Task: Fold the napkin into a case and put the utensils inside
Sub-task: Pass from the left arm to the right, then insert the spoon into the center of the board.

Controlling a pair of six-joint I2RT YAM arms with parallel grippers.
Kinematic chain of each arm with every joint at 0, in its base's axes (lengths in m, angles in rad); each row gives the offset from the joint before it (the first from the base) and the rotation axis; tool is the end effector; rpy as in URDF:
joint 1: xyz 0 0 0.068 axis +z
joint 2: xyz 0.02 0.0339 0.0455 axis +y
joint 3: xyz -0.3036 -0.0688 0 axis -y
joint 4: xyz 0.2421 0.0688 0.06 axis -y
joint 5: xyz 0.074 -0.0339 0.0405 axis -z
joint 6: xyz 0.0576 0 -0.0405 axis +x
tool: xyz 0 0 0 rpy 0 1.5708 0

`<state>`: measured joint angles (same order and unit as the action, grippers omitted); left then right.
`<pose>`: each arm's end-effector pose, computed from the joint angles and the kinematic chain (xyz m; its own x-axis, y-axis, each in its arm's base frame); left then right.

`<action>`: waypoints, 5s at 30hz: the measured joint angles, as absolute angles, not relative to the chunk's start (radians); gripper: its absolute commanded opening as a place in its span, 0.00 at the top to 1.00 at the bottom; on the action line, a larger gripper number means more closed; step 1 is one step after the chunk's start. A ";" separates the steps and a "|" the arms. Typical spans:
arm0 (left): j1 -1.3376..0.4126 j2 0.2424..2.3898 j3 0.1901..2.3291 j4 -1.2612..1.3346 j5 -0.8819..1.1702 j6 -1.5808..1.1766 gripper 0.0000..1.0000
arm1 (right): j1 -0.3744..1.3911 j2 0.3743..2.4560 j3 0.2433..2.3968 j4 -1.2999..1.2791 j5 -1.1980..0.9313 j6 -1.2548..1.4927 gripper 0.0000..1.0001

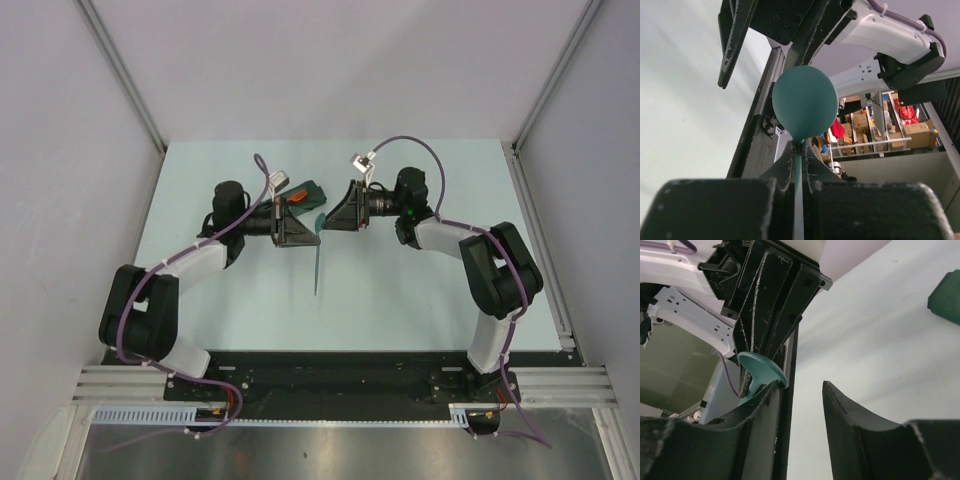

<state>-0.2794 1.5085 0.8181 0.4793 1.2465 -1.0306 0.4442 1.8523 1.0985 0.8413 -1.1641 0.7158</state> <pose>0.2889 -0.1397 0.2892 -0.9430 -0.0137 -0.3326 0.3307 0.0756 -0.9407 0.3550 0.2275 0.2917 -0.5941 0.0047 -0.8044 -0.8034 -0.0518 0.5931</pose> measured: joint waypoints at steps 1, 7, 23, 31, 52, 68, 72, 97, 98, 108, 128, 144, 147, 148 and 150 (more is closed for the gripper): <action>-0.280 1.509 0.817 0.493 1.253 -1.042 1.00 | 0.442 1.851 1.092 0.865 -1.172 0.724 0.55; -0.284 1.525 0.817 0.533 1.272 -1.089 1.00 | 0.439 1.851 1.083 1.011 -1.206 0.815 0.59; -0.295 1.570 0.796 0.689 1.321 -1.259 0.94 | 0.439 1.945 1.128 1.279 -1.248 1.097 1.00; -0.134 1.540 0.800 0.487 1.147 -1.145 0.59 | 0.412 1.942 1.129 1.140 -1.127 0.990 1.00; 0.058 1.784 1.086 -0.127 0.376 -0.808 0.95 | 0.366 2.133 1.594 0.263 -0.121 0.541 1.00; 0.091 1.815 1.102 -0.137 0.351 -0.804 0.95 | 0.434 2.254 1.750 0.126 0.041 0.377 1.00; 0.091 1.824 1.110 -0.137 0.352 -0.804 0.95 | 0.453 2.272 1.764 0.120 0.052 0.362 1.00; 0.091 1.882 1.123 -0.128 0.349 -0.812 0.96 | 0.522 2.349 1.839 0.047 0.065 0.469 1.00; 0.091 1.882 1.123 -0.127 0.349 -0.812 0.97 | 0.525 2.349 1.839 0.047 0.065 0.474 1.00; 0.091 1.883 1.123 -0.115 0.343 -0.812 0.97 | 0.563 2.357 1.863 0.012 0.064 0.536 1.00; 0.091 1.891 1.120 -0.110 0.344 -0.812 0.98 | 0.575 2.433 1.888 -0.001 -0.004 0.707 1.00; 0.091 1.891 1.118 -0.106 0.342 -0.811 0.88 | 0.595 2.435 1.892 -0.011 -0.031 0.743 0.65; 0.091 1.886 1.118 -0.117 0.332 -0.812 0.78 | 0.595 2.436 1.905 -0.044 -0.035 0.728 0.60; 0.091 1.880 1.118 -0.123 0.325 -0.811 0.75 | 0.595 2.437 1.913 -0.055 -0.035 0.723 0.59; 0.090 1.855 1.118 -0.138 0.313 -0.809 0.66 | 0.594 2.437 1.932 -0.076 -0.035 0.710 0.53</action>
<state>0.0898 1.8549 1.1183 -0.1379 0.3126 -0.8089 0.5941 2.4371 1.9324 -0.0757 -0.0349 0.7105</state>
